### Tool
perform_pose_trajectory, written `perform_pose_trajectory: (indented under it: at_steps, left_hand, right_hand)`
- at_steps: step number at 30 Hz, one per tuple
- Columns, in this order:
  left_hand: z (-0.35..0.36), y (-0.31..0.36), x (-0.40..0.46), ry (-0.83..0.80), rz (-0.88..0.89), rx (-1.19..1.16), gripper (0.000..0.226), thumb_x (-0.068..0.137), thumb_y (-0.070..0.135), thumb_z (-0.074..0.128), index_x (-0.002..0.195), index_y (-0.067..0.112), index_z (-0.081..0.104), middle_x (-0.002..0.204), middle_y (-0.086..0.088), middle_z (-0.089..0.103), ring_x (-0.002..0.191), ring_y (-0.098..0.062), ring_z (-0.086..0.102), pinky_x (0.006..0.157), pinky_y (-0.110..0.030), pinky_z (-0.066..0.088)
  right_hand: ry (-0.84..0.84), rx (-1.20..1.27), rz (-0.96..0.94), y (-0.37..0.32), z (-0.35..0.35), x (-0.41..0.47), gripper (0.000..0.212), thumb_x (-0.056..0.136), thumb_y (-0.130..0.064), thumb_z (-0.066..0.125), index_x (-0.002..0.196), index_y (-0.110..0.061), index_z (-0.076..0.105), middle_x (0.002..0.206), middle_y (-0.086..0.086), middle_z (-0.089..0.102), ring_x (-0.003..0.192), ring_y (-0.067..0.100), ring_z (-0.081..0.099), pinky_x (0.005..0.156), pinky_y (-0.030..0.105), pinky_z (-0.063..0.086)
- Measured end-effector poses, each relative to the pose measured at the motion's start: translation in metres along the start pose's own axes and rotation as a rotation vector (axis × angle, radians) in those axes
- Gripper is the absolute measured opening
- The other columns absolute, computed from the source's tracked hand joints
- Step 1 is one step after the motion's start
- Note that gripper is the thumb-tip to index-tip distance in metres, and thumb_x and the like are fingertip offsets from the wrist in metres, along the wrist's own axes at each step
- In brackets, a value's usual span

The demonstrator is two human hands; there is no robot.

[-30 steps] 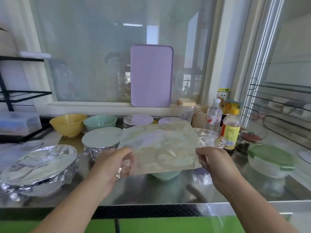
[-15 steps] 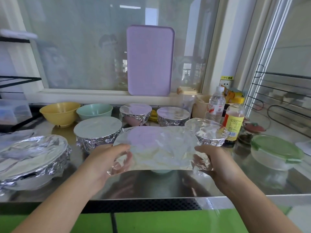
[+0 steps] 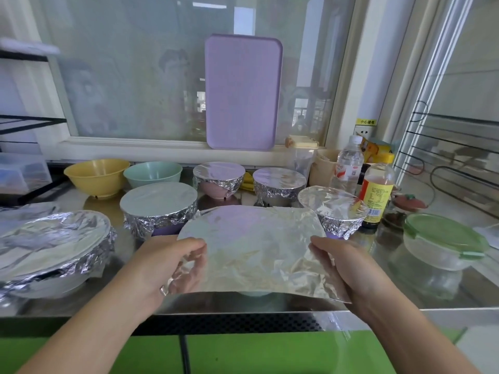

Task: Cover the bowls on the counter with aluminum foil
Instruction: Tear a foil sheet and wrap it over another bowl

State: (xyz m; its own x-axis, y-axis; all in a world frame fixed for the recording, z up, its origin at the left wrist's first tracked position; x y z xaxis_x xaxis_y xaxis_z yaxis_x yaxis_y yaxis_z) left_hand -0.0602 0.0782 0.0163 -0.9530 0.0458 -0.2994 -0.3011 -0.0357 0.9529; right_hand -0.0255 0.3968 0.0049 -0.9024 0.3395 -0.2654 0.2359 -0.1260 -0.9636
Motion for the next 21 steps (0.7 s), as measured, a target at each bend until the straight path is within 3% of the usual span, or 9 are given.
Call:
perform_pose_trajectory:
  at_steps: [2, 7, 9, 10, 12, 13, 16, 19, 21]
  left_hand:
    - [-0.002, -0.002, -0.002, 0.002, -0.005, 0.011, 0.007, 0.093, 0.012, 0.068, 0.09, 0.006, 0.066, 0.067, -0.004, 0.059, 0.043, -0.016, 0.052, 0.039, -0.018, 0.032]
    - [0.0, 0.0, -0.011, 0.037, -0.008, -0.072, 0.009, 0.097, 0.011, 0.068, 0.092, 0.004, 0.069, 0.067, -0.006, 0.067, 0.047, -0.017, 0.06, 0.041, -0.024, 0.049]
    - [-0.015, 0.014, -0.013, 0.19, 0.128, 0.143, 0.016, 0.098, 0.014, 0.065, 0.093, 0.0, 0.071, 0.067, -0.001, 0.069, 0.053, -0.015, 0.064, 0.046, -0.022, 0.05]
    - [-0.024, 0.028, -0.019, 0.303, 0.243, 0.299, 0.017, 0.099, 0.02, 0.065, 0.101, 0.004, 0.071, 0.074, 0.004, 0.07, 0.065, -0.012, 0.067, 0.059, -0.023, 0.053]
    - [-0.024, 0.058, -0.037, 0.455, 0.488, 0.626, 0.03, 0.098, 0.032, 0.065, 0.123, 0.017, 0.06, 0.104, 0.012, 0.062, 0.099, -0.014, 0.065, 0.086, -0.035, 0.051]
    - [-0.014, 0.073, -0.048, 0.476, 0.623, 0.754, 0.035, 0.097, 0.033, 0.063, 0.129, 0.021, 0.055, 0.117, 0.011, 0.057, 0.109, -0.016, 0.06, 0.093, -0.038, 0.048]
    - [0.04, 0.099, -0.055, 0.302, 0.885, 0.953, 0.037, 0.102, 0.026, 0.053, 0.139, 0.024, 0.051, 0.139, 0.01, 0.051, 0.127, -0.012, 0.05, 0.102, -0.032, 0.041]
    - [0.092, 0.089, -0.02, 0.045, 0.851, 1.163, 0.035, 0.107, 0.028, 0.043, 0.14, 0.023, 0.047, 0.147, 0.002, 0.05, 0.132, -0.019, 0.046, 0.101, -0.032, 0.037]
    - [0.109, 0.075, 0.003, -0.054, 0.815, 1.279, 0.028, 0.108, 0.03, 0.037, 0.131, 0.02, 0.048, 0.137, -0.001, 0.054, 0.126, -0.02, 0.049, 0.098, -0.031, 0.035]
  right_hand:
    - [-0.001, 0.002, 0.003, -0.001, 0.0, -0.005, 0.019, 0.101, -0.019, 0.069, 0.089, -0.004, 0.07, 0.08, 0.008, 0.067, 0.042, 0.016, 0.036, 0.034, 0.019, 0.024]
    - [-0.038, -0.032, -0.021, -0.004, 0.001, -0.008, 0.028, 0.103, -0.018, 0.064, 0.088, 0.005, 0.066, 0.083, 0.017, 0.054, 0.039, 0.019, 0.032, 0.032, 0.019, 0.026]
    - [-0.017, -0.108, -0.086, -0.013, -0.002, -0.01, 0.035, 0.102, -0.017, 0.06, 0.085, 0.013, 0.06, 0.083, 0.018, 0.053, 0.04, 0.022, 0.036, 0.038, 0.023, 0.03]
    - [0.012, -0.15, -0.127, -0.019, -0.006, -0.012, 0.035, 0.101, -0.017, 0.059, 0.083, 0.013, 0.058, 0.078, 0.02, 0.055, 0.042, 0.025, 0.043, 0.042, 0.025, 0.034]
    - [0.134, -0.315, -0.261, -0.04, -0.016, -0.02, 0.026, 0.101, -0.018, 0.058, 0.086, 0.003, 0.061, 0.069, 0.009, 0.066, 0.052, 0.02, 0.059, 0.052, 0.029, 0.043]
    - [0.218, -0.489, -0.37, -0.056, -0.018, -0.027, 0.02, 0.101, -0.021, 0.057, 0.093, -0.004, 0.064, 0.073, 0.003, 0.07, 0.062, 0.018, 0.064, 0.059, 0.032, 0.048]
    - [0.257, -0.837, -0.687, -0.094, 0.014, -0.045, 0.02, 0.102, -0.024, 0.055, 0.117, -0.018, 0.066, 0.112, 0.0, 0.072, 0.102, 0.022, 0.066, 0.08, 0.036, 0.05]
    - [-0.035, -0.993, -0.83, -0.096, 0.075, -0.04, 0.034, 0.106, -0.021, 0.051, 0.137, -0.015, 0.063, 0.139, 0.002, 0.064, 0.126, 0.02, 0.056, 0.097, 0.025, 0.039]
    - [-0.207, -1.109, -0.843, -0.081, 0.112, -0.03, 0.03, 0.107, -0.018, 0.045, 0.131, -0.011, 0.062, 0.137, 0.007, 0.063, 0.128, 0.024, 0.054, 0.106, 0.033, 0.037]
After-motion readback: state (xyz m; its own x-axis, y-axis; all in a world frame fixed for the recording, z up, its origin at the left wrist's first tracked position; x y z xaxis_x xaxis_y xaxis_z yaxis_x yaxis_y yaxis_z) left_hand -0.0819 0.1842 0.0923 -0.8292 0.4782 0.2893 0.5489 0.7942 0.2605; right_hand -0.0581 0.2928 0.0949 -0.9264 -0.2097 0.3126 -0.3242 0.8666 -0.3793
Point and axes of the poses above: each hand's wrist, its own x-axis towards the middle knuckle, its own z-axis out of the palm, y = z × x, the point moved 10 cm from there along x, towards the middle knuckle
